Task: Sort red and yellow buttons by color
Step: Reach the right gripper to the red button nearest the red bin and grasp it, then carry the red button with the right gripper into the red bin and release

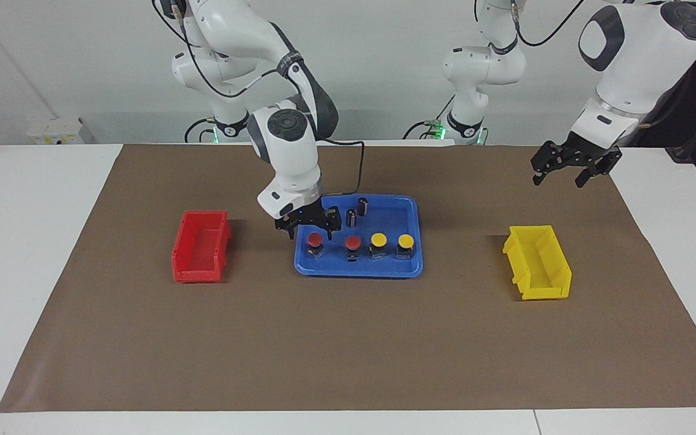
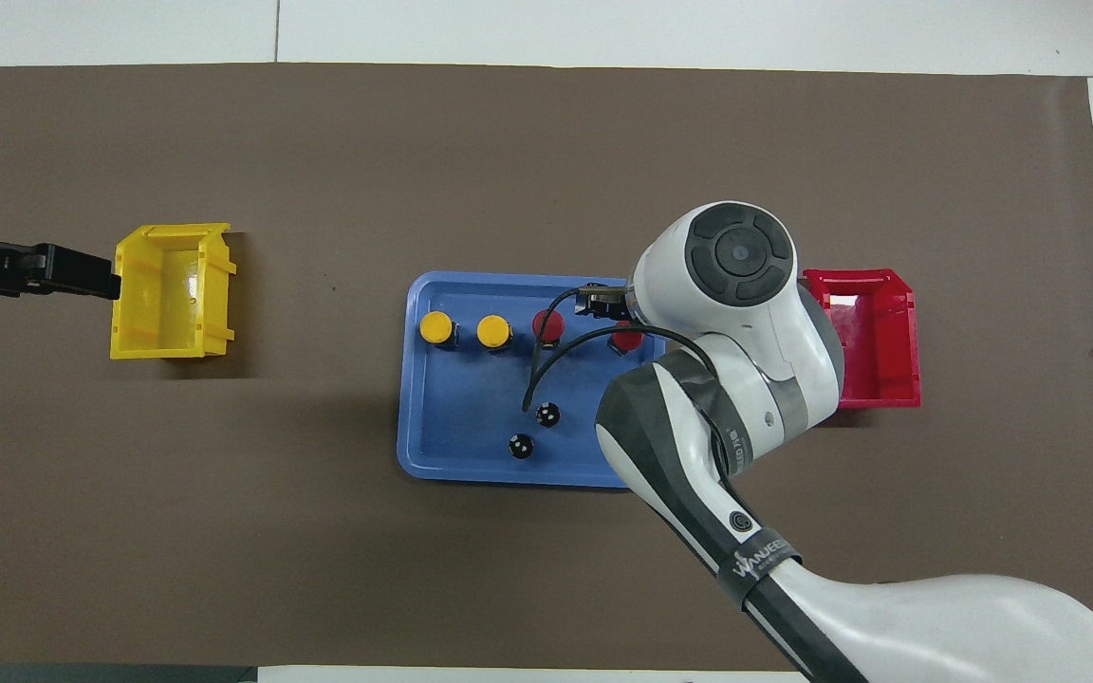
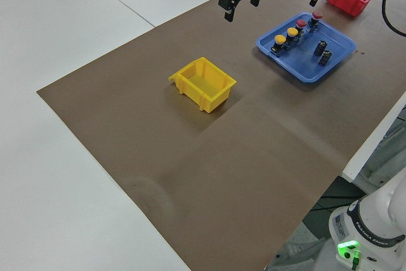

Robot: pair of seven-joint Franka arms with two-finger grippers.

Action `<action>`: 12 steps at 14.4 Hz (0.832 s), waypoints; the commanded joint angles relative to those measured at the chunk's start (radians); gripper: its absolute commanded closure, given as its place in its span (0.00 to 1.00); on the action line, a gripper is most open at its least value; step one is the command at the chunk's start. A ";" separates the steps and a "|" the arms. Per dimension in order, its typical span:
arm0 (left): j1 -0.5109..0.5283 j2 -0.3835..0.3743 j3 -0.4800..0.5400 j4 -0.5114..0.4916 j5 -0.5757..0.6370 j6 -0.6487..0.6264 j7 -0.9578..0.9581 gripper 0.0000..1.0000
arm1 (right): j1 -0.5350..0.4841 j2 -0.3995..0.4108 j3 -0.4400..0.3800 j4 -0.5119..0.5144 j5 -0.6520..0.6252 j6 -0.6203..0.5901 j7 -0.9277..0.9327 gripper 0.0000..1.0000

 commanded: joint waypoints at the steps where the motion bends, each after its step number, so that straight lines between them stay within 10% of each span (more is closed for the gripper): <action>1: 0.007 -0.005 -0.006 0.007 0.017 -0.021 0.006 0.00 | 0.010 0.005 0.001 -0.039 0.005 0.060 0.012 0.01; 8: 0.007 -0.005 -0.006 0.007 0.017 -0.021 0.006 0.00 | 0.022 0.049 0.001 -0.050 -0.036 0.101 0.009 0.26; 12: 0.007 -0.005 -0.006 0.007 0.017 -0.021 0.006 0.00 | 0.022 0.051 0.001 -0.043 -0.036 0.084 0.008 0.64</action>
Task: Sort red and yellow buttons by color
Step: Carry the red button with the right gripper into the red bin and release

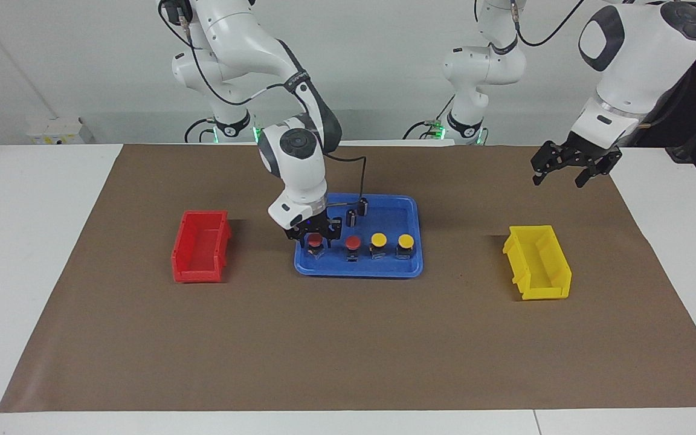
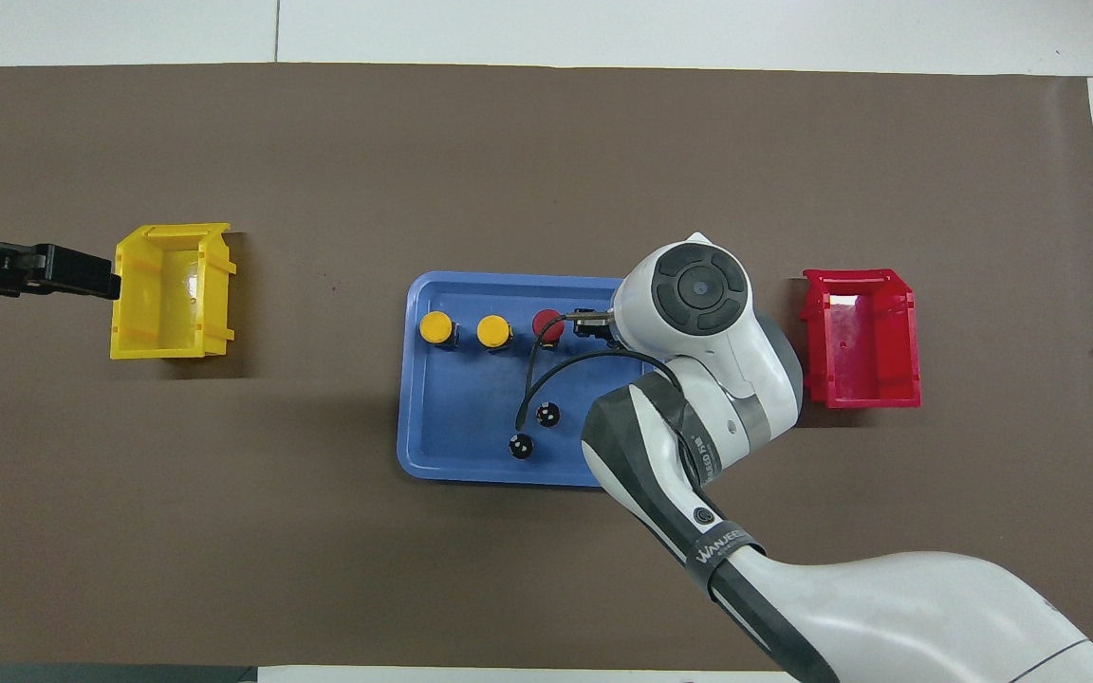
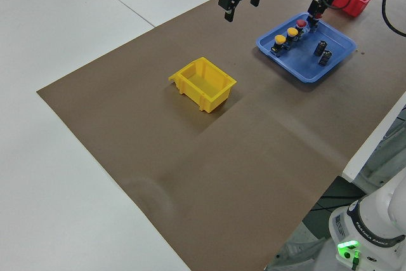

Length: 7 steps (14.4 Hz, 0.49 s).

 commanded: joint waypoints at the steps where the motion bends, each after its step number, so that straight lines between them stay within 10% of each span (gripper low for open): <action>1: 0.007 -0.005 -0.006 0.007 0.017 -0.021 0.006 0.00 | 0.000 -0.007 0.000 0.005 -0.015 -0.009 0.006 0.71; 7: 0.007 -0.005 -0.006 0.007 0.017 -0.021 0.006 0.00 | -0.155 -0.152 -0.003 0.176 -0.006 -0.374 -0.199 0.72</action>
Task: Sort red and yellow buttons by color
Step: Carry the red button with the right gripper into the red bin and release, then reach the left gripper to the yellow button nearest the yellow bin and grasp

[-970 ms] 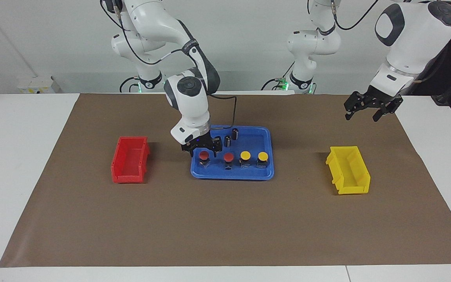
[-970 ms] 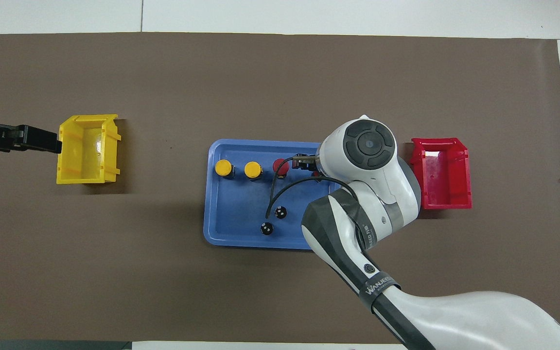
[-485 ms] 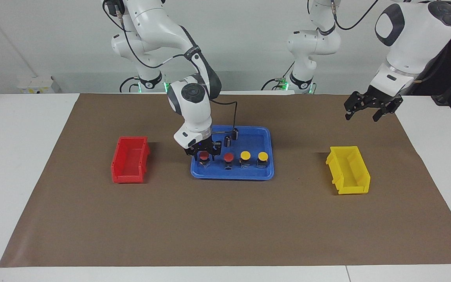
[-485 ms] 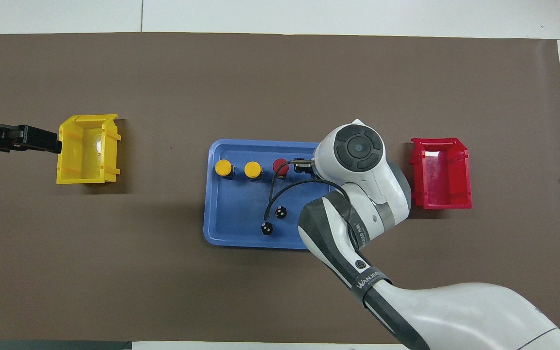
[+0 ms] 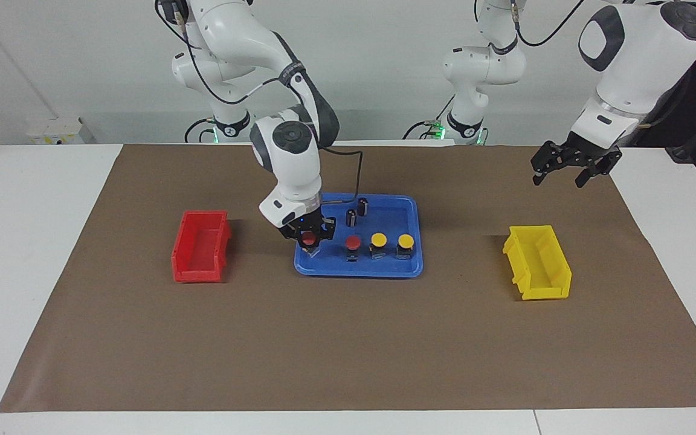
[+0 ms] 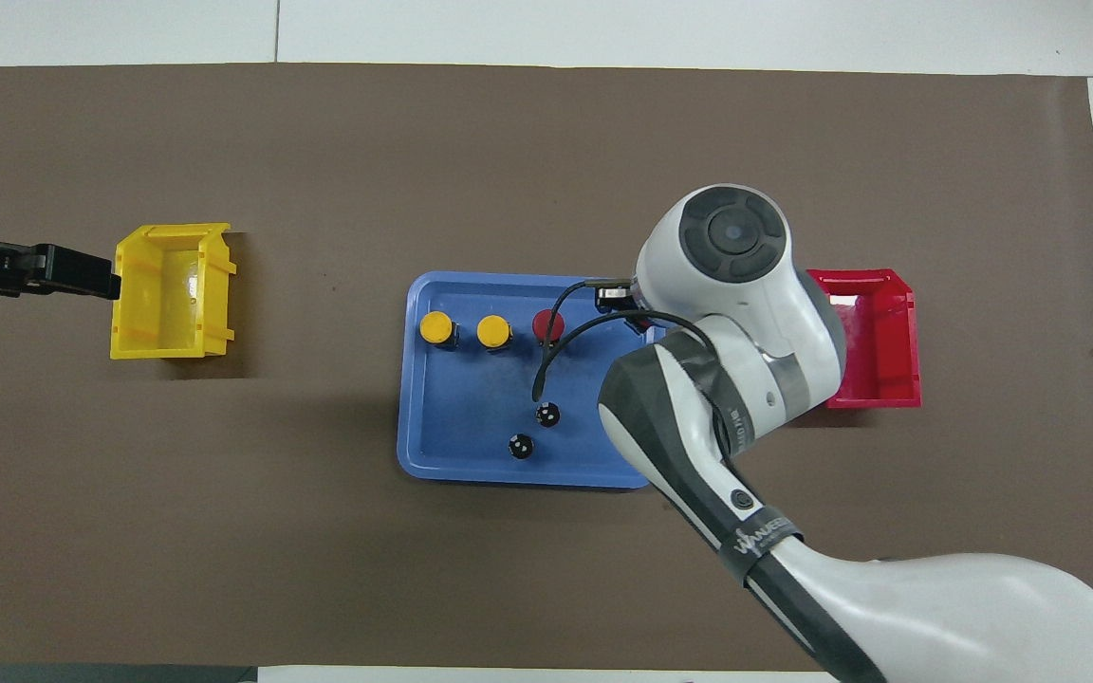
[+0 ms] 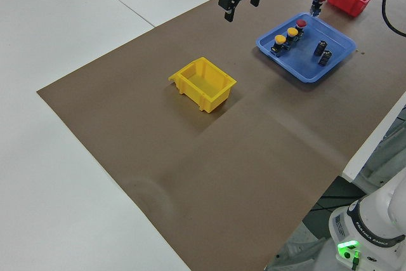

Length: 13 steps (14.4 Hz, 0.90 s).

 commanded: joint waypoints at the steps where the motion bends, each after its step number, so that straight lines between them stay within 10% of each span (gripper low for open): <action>1: 0.007 -0.006 -0.004 0.004 0.017 -0.030 0.006 0.00 | -0.129 -0.160 0.009 -0.042 0.005 -0.156 -0.184 0.72; 7: -0.101 -0.009 -0.024 -0.037 0.016 0.079 -0.160 0.00 | -0.341 -0.332 0.006 -0.327 0.005 -0.037 -0.454 0.70; 13: -0.327 0.193 -0.022 -0.043 0.016 0.299 -0.415 0.05 | -0.382 -0.326 0.004 -0.471 0.005 0.137 -0.519 0.70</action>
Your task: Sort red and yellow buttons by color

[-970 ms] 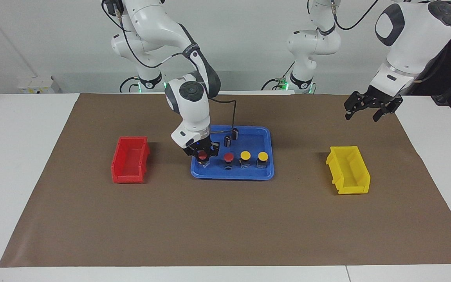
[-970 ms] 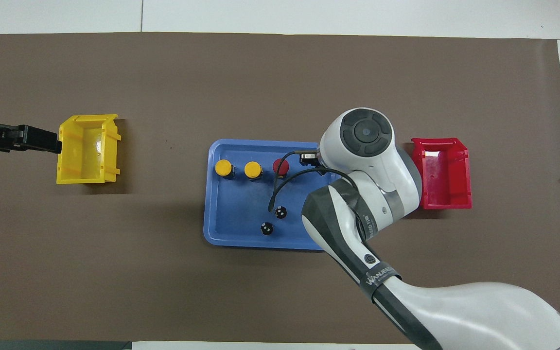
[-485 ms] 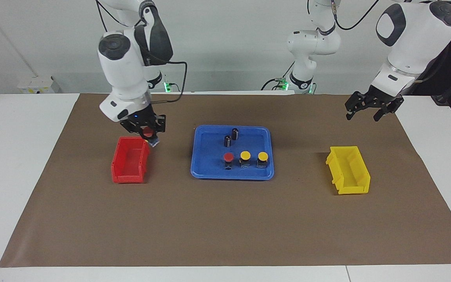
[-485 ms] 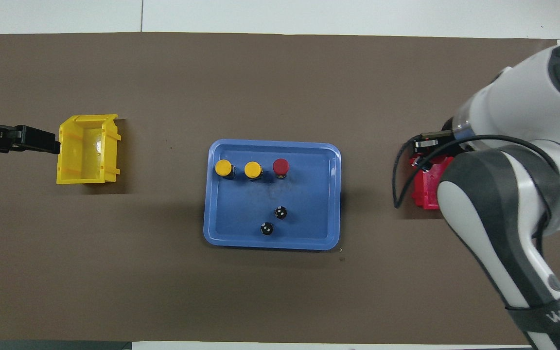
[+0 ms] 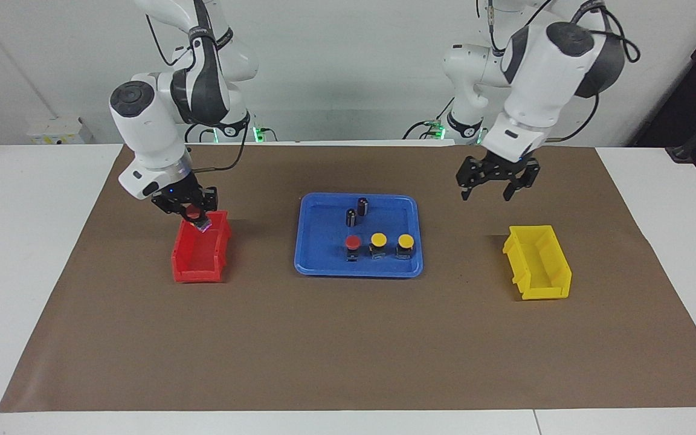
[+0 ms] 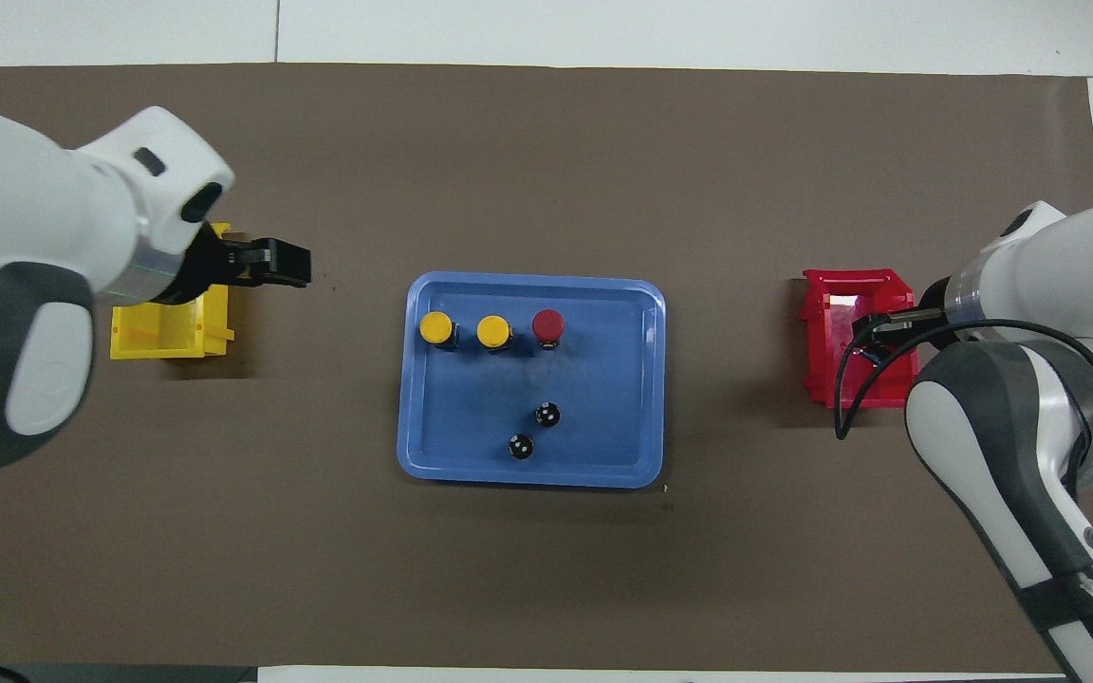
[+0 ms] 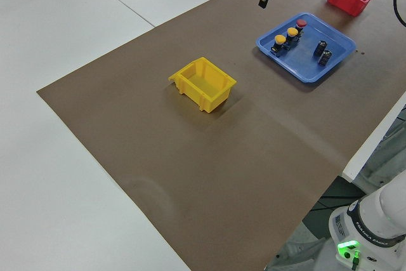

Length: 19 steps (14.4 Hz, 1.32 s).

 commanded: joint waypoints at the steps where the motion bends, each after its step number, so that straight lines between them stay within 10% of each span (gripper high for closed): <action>1: -0.064 0.124 0.015 0.002 0.016 0.132 -0.095 0.09 | -0.034 -0.029 0.009 -0.125 0.004 0.133 -0.077 0.70; 15: -0.164 0.178 0.013 -0.156 0.016 0.293 -0.235 0.16 | -0.048 -0.003 0.011 -0.237 0.006 0.307 -0.089 0.60; 18: -0.181 0.172 0.013 -0.171 0.016 0.283 -0.233 0.25 | -0.044 0.000 0.011 -0.223 0.004 0.296 -0.092 0.41; 19: -0.179 0.170 0.013 -0.170 0.016 0.282 -0.235 0.51 | -0.045 0.005 0.011 -0.199 0.004 0.281 -0.095 0.41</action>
